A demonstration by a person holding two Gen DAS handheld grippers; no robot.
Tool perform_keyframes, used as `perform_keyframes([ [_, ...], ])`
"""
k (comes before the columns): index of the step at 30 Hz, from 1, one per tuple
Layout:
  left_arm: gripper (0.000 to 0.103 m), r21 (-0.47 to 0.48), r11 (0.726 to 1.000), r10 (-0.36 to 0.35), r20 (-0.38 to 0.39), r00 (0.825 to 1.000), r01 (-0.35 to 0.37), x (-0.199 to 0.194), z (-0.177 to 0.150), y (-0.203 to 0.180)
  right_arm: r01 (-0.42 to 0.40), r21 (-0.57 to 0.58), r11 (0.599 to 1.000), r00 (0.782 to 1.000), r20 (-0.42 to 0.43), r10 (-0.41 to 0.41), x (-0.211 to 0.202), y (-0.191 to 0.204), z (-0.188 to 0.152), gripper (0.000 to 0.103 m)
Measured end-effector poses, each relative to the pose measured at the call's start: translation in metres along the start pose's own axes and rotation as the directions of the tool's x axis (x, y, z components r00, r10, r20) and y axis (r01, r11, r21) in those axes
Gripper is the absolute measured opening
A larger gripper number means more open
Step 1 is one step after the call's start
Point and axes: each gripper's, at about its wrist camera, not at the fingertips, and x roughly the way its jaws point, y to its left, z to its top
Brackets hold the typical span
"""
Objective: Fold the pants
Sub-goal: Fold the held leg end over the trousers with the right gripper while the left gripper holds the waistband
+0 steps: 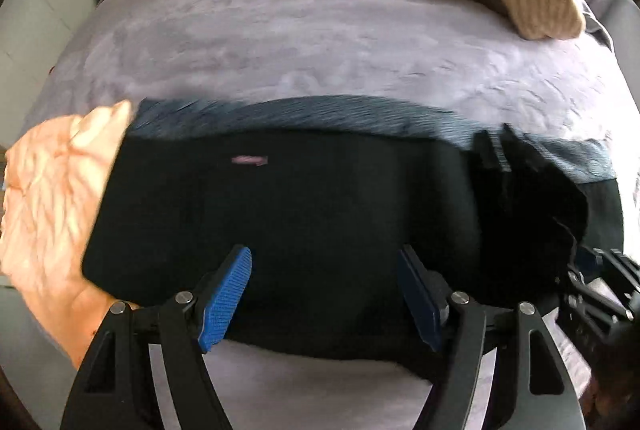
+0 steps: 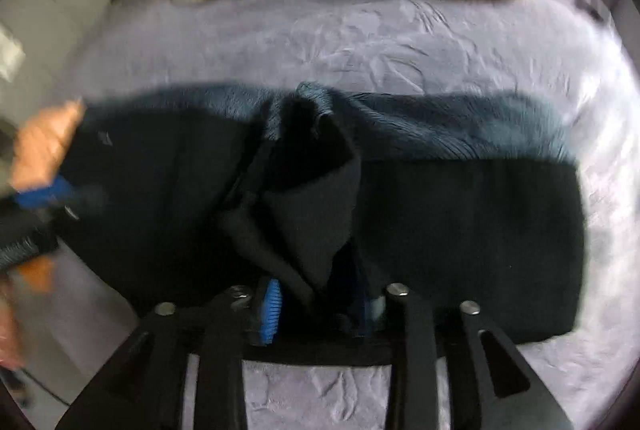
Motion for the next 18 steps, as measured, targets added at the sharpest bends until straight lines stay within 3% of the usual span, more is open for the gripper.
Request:
perform_keyframes([
  [2,0.075,-0.011,1.0,-0.011,-0.002,1.0,0.011,0.001,0.002,0.003,-0.016,-0.091,0.996,0.999,0.035,0.02,-0.022,0.019,-0.001,0.059],
  [4,0.075,-0.014,0.999,-0.042,-0.004,0.999,0.042,-0.002,0.004,0.004,-0.141,-0.112,0.984,0.988,0.054,0.148,-0.046,0.019,-0.002,0.059],
  [6,0.075,0.001,0.996,-0.095,-0.002,0.996,0.095,-0.004,0.003,-0.001,-0.273,-0.024,0.962,0.96,0.056,0.274,-0.059,-0.002,-0.005,0.059],
  [8,0.075,0.045,0.984,-0.173,-0.008,0.985,0.173,-0.007,0.004,-0.019,-0.358,0.168,0.918,0.934,0.065,0.352,-0.058,-0.041,-0.01,0.059],
  [9,0.075,0.071,0.974,-0.215,-0.019,0.977,0.215,-0.007,0.005,-0.031,-0.41,0.304,0.86,0.91,0.079,0.406,-0.053,-0.069,-0.017,0.059],
  [10,0.075,0.095,0.961,-0.256,-0.032,0.966,0.258,-0.006,0.005,-0.042,-0.46,0.452,0.764,0.878,0.105,0.467,-0.042,-0.099,-0.027,0.06],
  [12,0.075,0.127,0.929,-0.342,-0.073,0.937,0.349,-0.004,0.004,-0.067,-0.486,0.608,0.628,0.847,0.15,0.51,-0.026,-0.135,-0.041,0.06],
  [14,0.075,0.135,0.898,-0.406,-0.116,0.907,0.419,0.001,0.004,-0.089,-0.497,0.667,0.555,0.829,0.175,0.532,-0.017,-0.155,-0.055,0.059],
  [18,0.075,0.103,0.876,-0.454,-0.154,0.878,0.471,0.01,0.007,-0.11,-0.521,0.715,0.466,0.798,0.214,0.563,-0.007,-0.165,-0.074,0.059],
])
